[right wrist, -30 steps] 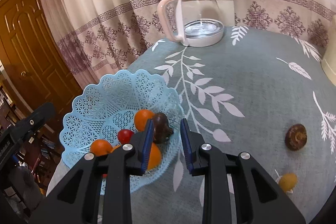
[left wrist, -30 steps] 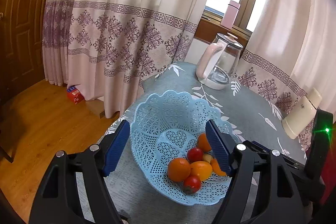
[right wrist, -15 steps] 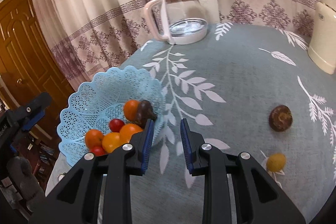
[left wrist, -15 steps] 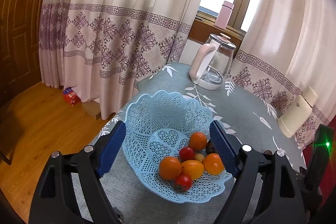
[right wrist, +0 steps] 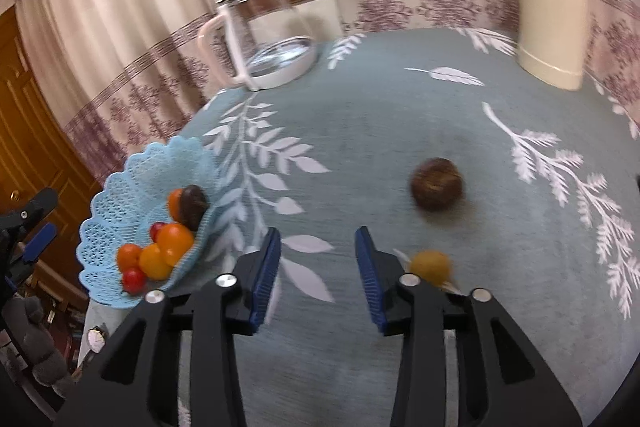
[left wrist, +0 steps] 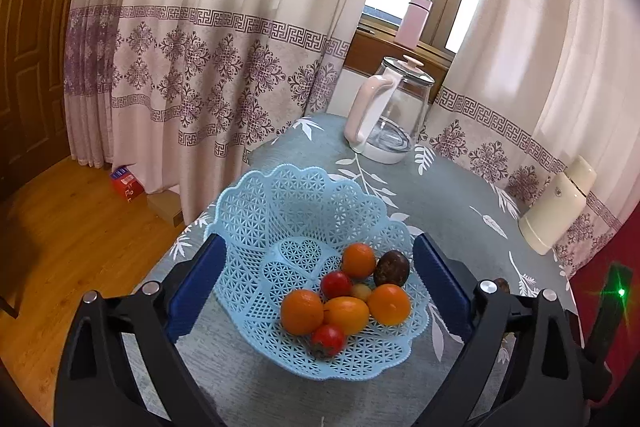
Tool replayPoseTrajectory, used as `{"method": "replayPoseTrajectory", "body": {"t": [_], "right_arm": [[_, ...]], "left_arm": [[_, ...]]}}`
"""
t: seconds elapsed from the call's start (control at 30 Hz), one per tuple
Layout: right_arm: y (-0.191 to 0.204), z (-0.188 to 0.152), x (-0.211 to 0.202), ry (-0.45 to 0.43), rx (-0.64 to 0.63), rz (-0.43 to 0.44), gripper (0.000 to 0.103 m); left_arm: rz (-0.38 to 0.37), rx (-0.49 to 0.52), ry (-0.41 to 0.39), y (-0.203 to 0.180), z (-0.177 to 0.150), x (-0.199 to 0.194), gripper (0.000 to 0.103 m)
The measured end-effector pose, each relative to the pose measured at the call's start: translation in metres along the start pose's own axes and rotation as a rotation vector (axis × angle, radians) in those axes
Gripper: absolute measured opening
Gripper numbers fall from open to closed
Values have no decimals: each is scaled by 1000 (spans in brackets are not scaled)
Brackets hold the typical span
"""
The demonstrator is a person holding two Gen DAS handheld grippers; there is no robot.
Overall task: Organize fruits
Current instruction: 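Move both tools back from the basket toward the remaining fruit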
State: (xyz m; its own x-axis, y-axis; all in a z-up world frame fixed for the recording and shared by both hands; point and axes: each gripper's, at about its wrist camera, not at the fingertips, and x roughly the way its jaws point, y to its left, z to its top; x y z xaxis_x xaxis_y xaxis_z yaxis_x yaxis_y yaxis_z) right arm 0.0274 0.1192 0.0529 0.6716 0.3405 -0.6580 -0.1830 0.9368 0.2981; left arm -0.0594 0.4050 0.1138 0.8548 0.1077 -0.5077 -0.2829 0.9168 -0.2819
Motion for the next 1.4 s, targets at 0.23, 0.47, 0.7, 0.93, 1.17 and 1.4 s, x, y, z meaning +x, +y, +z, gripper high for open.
{"method": "replayPoseTrajectory", "body": {"t": [0.23,0.47,0.7,0.93,1.17,1.4], "right_arm": [[-37,-8,-6,-1,63,-50,43],[-67,-15,-11,1,107,-83,43],[-86,-21,-10,3,150,-94,43],[-99,-22,-17,-18,165,-117,43],[-120,-20,-24,-37,196,-134,43],[-134,-20,-30,-60,201,-169,43]], "left_arm": [[15,-6,-12,3,1,-3,96],[51,-24,-12,10,0,-3,96],[45,30,13,-7,-7,0,96],[-1,91,22,-40,-10,-1,96],[-83,194,59,-95,-28,6,96],[-151,291,108,-143,-50,16,96]]}}
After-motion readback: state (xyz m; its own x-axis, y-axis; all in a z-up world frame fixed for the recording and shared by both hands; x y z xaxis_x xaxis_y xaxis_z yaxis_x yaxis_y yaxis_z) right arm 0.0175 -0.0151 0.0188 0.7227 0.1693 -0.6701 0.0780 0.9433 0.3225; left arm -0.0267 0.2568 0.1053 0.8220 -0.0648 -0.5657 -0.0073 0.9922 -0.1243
